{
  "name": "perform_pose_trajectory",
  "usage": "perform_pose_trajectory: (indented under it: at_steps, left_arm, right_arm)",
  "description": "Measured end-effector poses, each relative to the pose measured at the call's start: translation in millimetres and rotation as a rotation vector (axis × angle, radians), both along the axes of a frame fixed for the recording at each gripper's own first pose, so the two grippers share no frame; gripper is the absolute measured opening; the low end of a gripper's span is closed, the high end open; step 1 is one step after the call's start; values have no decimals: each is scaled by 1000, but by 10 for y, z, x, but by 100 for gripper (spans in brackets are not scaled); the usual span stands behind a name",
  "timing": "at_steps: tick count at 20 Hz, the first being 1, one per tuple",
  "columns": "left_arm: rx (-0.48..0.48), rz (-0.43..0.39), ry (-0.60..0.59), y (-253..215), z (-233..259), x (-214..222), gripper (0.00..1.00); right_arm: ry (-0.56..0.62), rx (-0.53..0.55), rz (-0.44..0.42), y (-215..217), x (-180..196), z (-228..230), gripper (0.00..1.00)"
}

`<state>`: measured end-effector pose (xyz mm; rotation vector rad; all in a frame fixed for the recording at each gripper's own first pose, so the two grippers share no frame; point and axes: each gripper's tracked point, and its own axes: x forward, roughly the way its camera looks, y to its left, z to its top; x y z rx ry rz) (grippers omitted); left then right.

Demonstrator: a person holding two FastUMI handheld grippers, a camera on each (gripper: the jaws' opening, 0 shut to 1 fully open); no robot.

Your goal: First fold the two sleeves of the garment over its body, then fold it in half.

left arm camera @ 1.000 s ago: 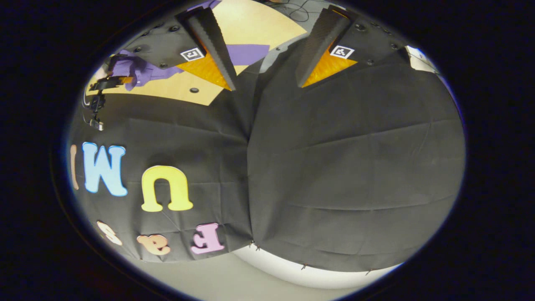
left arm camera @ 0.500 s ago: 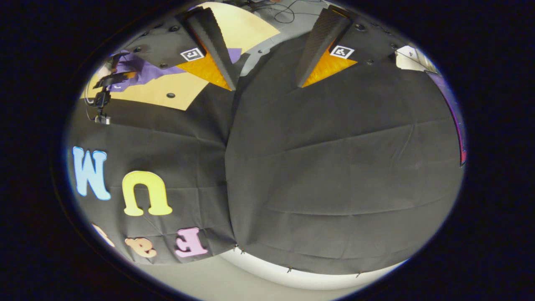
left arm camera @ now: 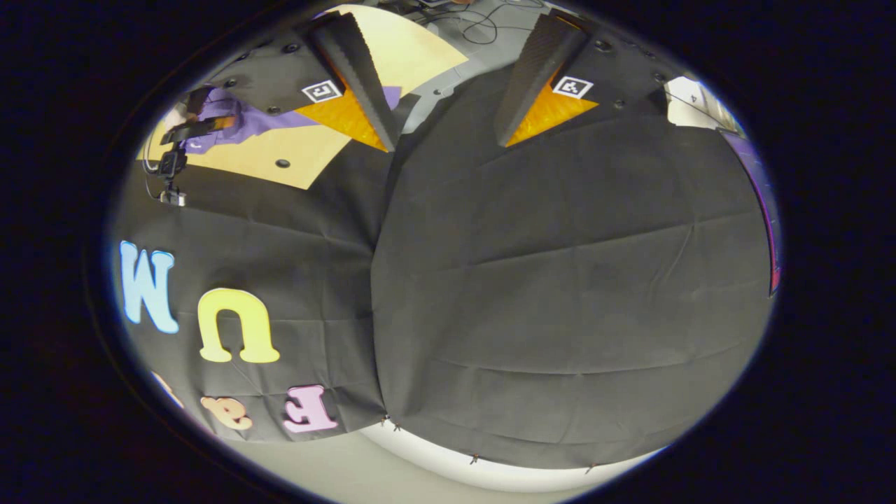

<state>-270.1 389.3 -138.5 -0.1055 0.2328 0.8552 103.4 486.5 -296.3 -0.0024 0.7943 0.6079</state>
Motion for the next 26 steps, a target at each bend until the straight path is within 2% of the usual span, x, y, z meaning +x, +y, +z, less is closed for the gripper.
perform_pose_trajectory:
  at_steps: [1,2,9,14,20,26]
  left_arm:
    - [-4,-10,-1,-9,-33,34,94]
    - [-7,-19,0,-14,-73,79,94]
    - [-35,-106,2,-46,-351,462,94]
    - [-61,-201,15,-83,-644,818,94]
    - [-78,-324,73,-108,-1272,1453,94]
    - [-157,-362,128,-14,-1934,1927,94]
  right_arm:
    - [-5,2,-2,-2,-21,39,55]
    - [-14,8,-3,-14,-31,89,71]
    - [-99,101,-10,-150,-176,714,72]
    - [-150,187,-68,-377,-272,1208,72]
    - [-229,248,-131,-871,-457,1738,72]
    - [-254,273,-228,-1435,-583,1976,71]
